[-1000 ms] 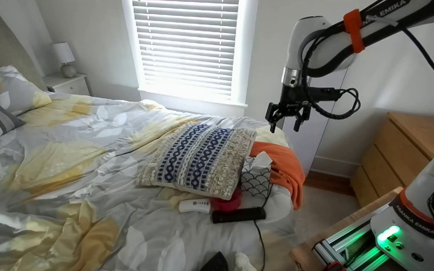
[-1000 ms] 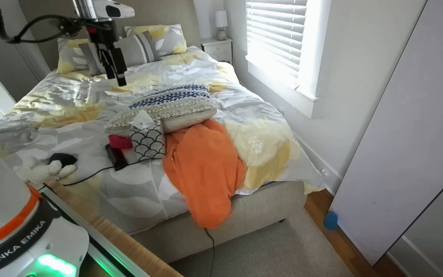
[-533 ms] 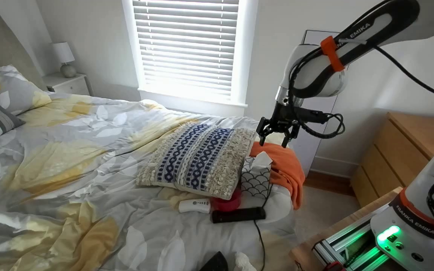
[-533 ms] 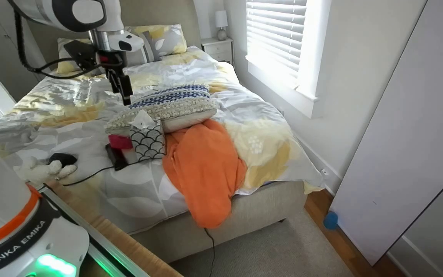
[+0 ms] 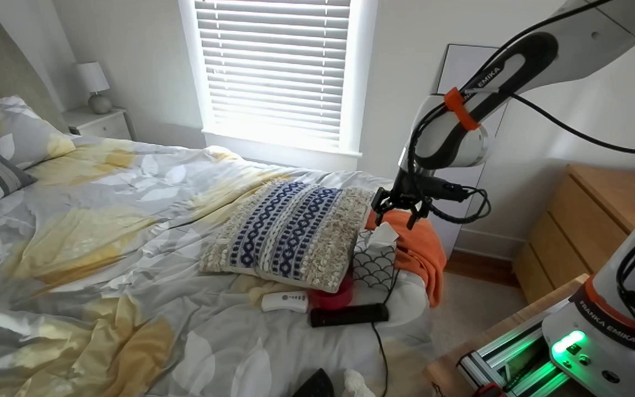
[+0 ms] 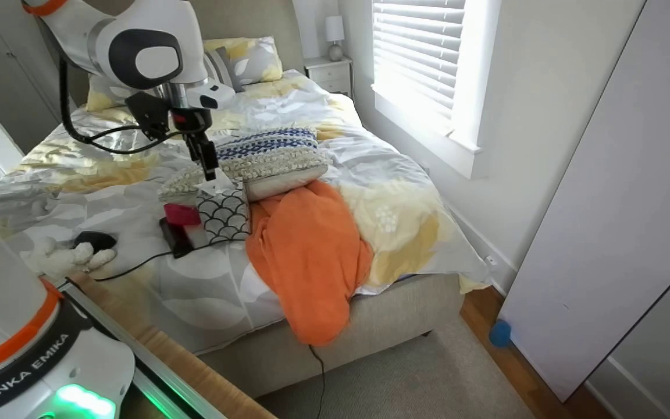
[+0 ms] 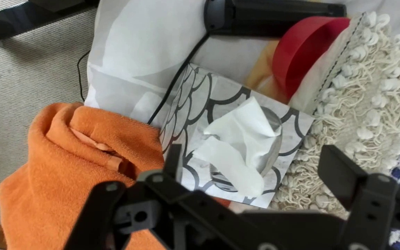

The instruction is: Pull out a tissue from the box, then place it on the pillow

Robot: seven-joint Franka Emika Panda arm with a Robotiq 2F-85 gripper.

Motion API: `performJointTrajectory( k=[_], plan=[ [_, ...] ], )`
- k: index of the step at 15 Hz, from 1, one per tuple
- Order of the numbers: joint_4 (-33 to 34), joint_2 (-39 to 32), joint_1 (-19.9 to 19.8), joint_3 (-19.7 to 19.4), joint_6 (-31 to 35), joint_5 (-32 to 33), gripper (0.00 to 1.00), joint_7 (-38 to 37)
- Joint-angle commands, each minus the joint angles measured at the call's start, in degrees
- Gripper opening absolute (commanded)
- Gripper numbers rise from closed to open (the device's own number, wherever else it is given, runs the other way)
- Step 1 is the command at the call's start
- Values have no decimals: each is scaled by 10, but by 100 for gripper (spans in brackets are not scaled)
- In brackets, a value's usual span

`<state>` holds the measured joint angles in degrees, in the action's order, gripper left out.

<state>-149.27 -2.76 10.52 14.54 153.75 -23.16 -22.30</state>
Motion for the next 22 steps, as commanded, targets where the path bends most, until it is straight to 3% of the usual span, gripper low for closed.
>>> performJointTrajectory(
  k=[1, 6, 10, 13, 16, 22],
  plan=[
    [8, -38, 7, -9, 43, -2, 89, 3],
    [17, -65, 7, -13, 67, 2, 46, 2],
    [23, -75, 8, -15, 75, 7, 25, 0],
    [25, -67, 8, -19, 65, 14, 0, -7],
    [29, -39, 1, -21, 26, 6, 0, -6],
    [60, 48, -2, -47, -82, 76, 0, -43]
  ],
)
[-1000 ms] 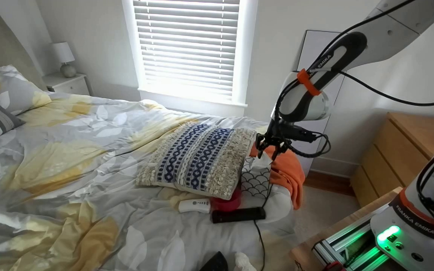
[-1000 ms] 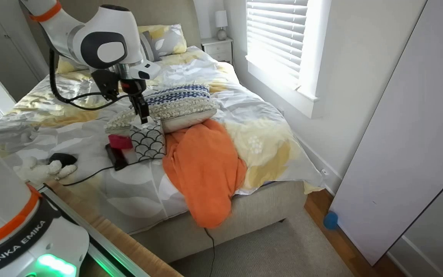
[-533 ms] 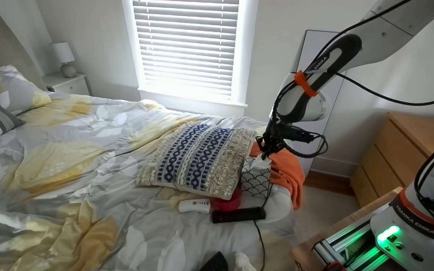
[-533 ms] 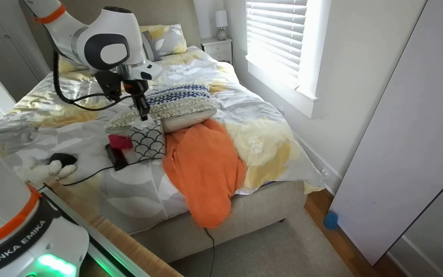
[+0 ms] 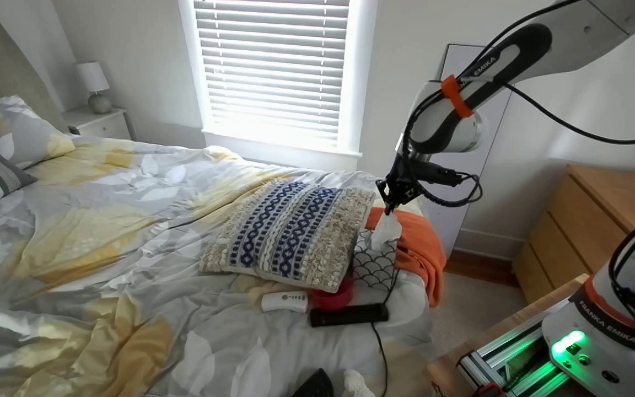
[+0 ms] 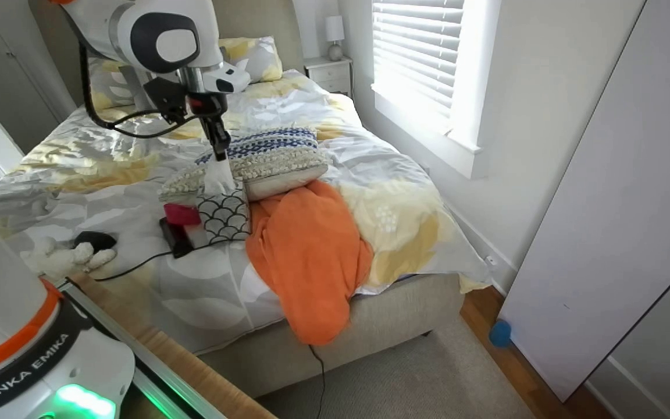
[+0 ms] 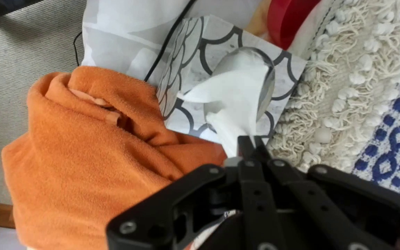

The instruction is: Pull out a tissue from the box, then place it on the pillow

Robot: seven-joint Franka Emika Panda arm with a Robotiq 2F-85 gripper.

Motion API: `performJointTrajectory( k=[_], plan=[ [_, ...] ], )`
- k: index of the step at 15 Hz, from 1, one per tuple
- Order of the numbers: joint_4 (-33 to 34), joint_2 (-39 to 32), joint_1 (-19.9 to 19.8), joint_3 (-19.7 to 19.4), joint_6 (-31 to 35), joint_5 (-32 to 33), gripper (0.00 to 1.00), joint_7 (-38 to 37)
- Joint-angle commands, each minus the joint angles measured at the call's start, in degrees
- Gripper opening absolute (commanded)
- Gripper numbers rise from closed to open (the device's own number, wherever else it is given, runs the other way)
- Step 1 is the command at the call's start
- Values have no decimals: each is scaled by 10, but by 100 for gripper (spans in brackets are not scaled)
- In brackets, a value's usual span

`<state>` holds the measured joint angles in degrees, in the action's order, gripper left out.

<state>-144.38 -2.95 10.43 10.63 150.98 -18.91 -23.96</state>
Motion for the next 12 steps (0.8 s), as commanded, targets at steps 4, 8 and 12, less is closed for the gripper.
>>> performJointTrajectory(
  k=[4, 8, 12],
  plan=[
    [50, 86, -5, -4, -78, 46, 0, -22],
    [73, 104, -13, -1, -74, 82, 0, -39],
    [78, 122, -37, 3, -32, 152, 0, -93]
  ],
)
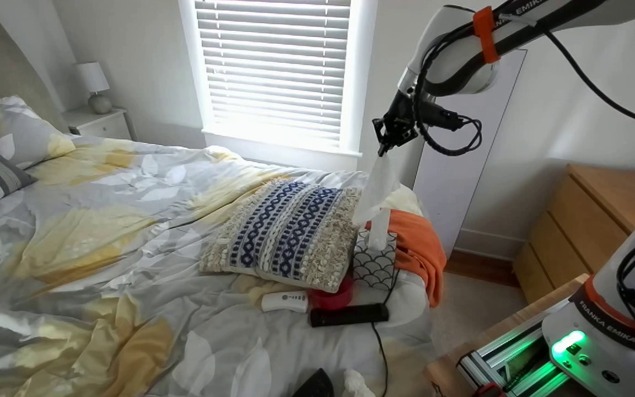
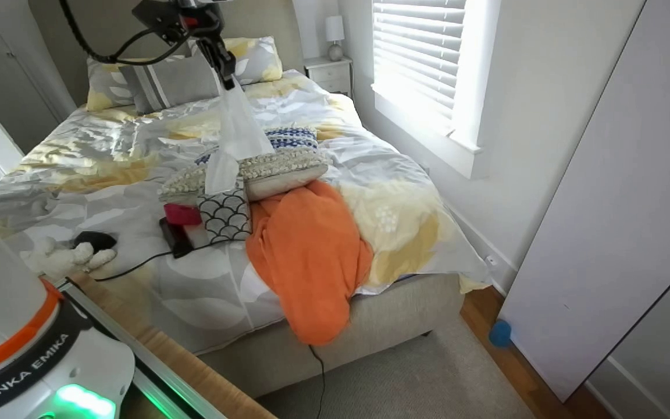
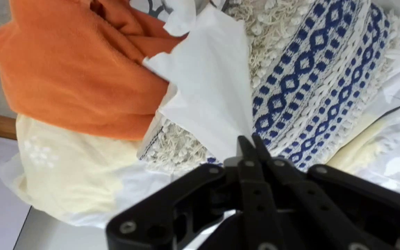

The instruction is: Pull out a tissue from the box, then place it on the pillow

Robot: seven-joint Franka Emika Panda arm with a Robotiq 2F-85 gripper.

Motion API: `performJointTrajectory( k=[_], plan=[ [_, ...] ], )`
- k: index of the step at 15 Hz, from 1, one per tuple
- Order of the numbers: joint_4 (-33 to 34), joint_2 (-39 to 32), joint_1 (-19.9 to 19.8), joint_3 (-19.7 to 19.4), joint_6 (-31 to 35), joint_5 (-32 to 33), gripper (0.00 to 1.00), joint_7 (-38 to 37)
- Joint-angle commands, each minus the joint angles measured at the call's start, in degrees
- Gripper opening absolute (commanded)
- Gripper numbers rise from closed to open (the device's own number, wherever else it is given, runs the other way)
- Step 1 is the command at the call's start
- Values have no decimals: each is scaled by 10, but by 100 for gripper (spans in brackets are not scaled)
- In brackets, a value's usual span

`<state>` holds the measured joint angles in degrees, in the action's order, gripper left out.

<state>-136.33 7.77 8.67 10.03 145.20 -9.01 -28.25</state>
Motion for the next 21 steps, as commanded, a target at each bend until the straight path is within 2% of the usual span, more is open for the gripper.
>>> performJointTrajectory(
  k=[1, 4, 7, 9, 15, 19, 21],
  plan=[
    [-2, 17, -28, 12, 42, 77, 0, -71],
    [-2, 12, -61, 21, 94, 166, 0, -162],
    [8, -8, -98, 31, 121, 264, 0, -298],
    [23, -32, -100, 36, 119, 282, 0, -348],
    [96, -139, -70, 62, 140, 269, 0, -425],
    [147, -206, -52, 75, 175, 262, 0, -429],
    [169, -239, -51, 91, 195, 237, 0, -408]
  ],
)
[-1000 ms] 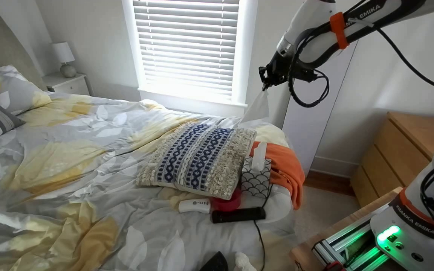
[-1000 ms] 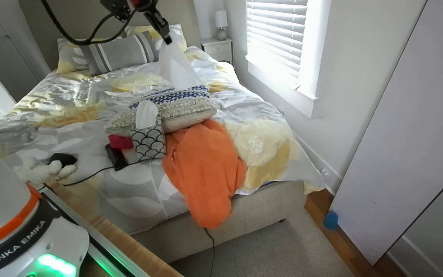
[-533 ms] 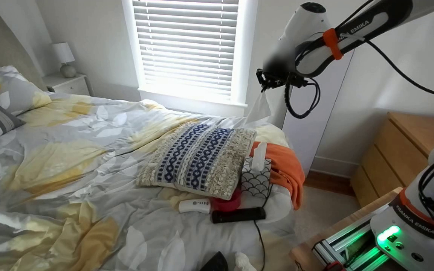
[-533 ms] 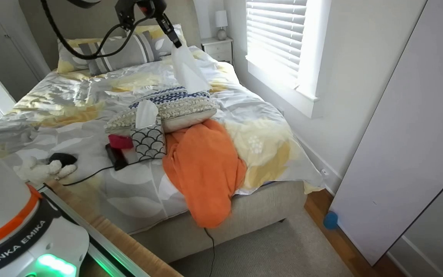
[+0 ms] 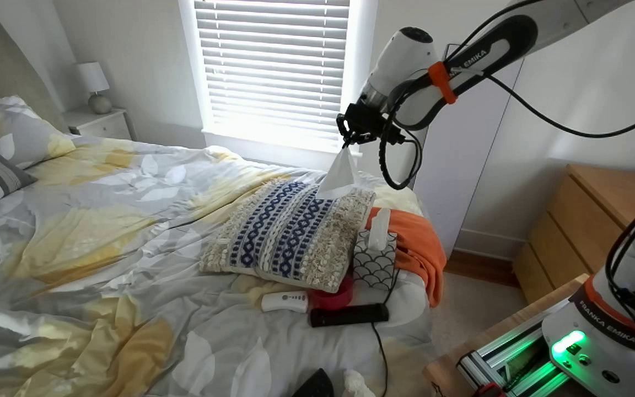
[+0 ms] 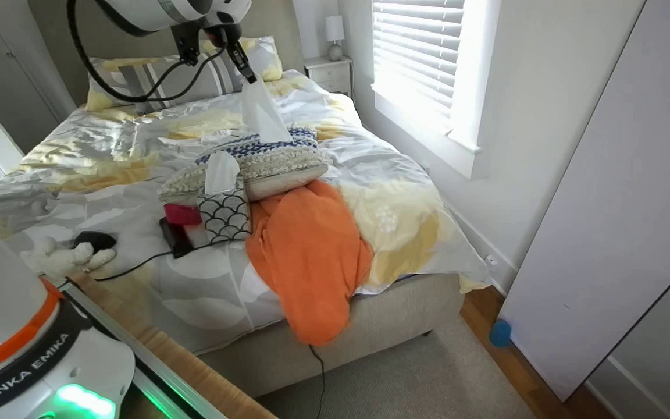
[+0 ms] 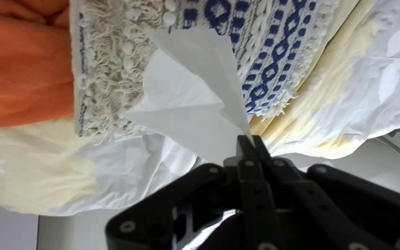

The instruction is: Pull out a tissue from the box, then place it on the pillow

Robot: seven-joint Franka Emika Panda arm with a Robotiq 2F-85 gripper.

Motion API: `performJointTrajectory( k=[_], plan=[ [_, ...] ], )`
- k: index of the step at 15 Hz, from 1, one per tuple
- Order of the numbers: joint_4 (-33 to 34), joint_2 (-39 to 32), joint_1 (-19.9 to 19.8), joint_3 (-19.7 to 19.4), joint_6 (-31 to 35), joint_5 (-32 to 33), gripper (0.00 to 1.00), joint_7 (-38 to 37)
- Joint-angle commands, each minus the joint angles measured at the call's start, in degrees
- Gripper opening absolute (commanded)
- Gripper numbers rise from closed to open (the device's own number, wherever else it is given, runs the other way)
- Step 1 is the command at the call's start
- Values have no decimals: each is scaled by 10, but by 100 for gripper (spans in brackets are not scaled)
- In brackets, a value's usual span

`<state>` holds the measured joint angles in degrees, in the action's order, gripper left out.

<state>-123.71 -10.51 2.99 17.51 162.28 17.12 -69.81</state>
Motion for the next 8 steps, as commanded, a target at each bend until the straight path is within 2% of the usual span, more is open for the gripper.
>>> performJointTrajectory(
  k=[1, 3, 4, 7, 8],
  plan=[
    [50, -71, 5, 24, 28, -30, 0, 13],
    [61, -98, 1, 39, 18, -39, 0, 23],
    [59, -101, 51, -6, 10, -94, 0, 66],
    [45, -113, 67, -24, -31, -152, 0, 124],
    [44, -115, 73, -32, -53, -166, 26, 140]
  ],
)
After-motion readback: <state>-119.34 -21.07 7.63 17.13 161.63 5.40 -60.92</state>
